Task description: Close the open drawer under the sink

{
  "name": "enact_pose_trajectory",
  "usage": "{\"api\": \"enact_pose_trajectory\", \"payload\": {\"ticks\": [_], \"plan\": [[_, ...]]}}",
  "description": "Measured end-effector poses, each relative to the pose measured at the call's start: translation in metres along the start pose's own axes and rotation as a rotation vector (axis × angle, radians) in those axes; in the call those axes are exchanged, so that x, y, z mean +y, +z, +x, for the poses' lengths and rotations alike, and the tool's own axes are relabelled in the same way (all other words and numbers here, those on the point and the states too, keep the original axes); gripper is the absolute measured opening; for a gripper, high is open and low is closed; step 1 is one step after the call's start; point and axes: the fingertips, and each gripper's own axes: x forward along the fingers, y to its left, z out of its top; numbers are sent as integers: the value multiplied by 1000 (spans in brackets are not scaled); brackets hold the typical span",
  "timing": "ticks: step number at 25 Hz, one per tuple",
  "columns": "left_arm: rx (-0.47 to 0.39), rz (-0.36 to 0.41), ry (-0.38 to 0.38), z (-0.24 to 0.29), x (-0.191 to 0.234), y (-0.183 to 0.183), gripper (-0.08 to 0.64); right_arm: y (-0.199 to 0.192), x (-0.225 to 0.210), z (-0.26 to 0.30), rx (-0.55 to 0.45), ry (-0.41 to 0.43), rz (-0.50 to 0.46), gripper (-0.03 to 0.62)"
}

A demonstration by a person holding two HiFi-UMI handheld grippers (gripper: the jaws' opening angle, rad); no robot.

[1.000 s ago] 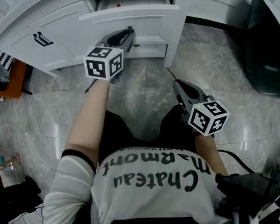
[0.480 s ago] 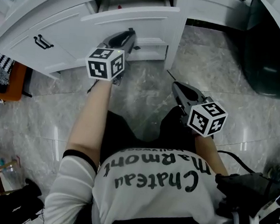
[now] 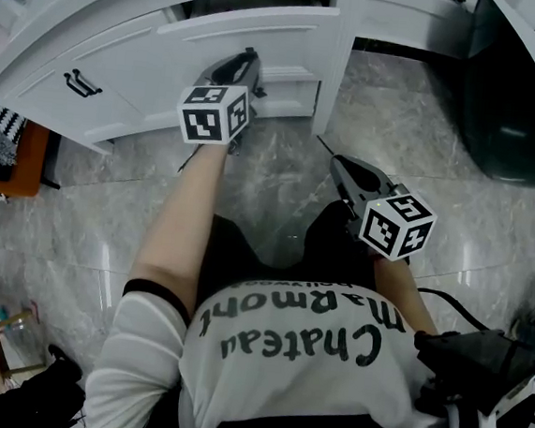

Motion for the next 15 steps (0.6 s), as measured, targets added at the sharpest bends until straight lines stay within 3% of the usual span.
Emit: {"api": "enact_pose_trajectory", "payload": {"ticks": [15], "plan": [[8,12,-14,26,16,9,89,11,-2,-2,-21,-15,1,12]]}}
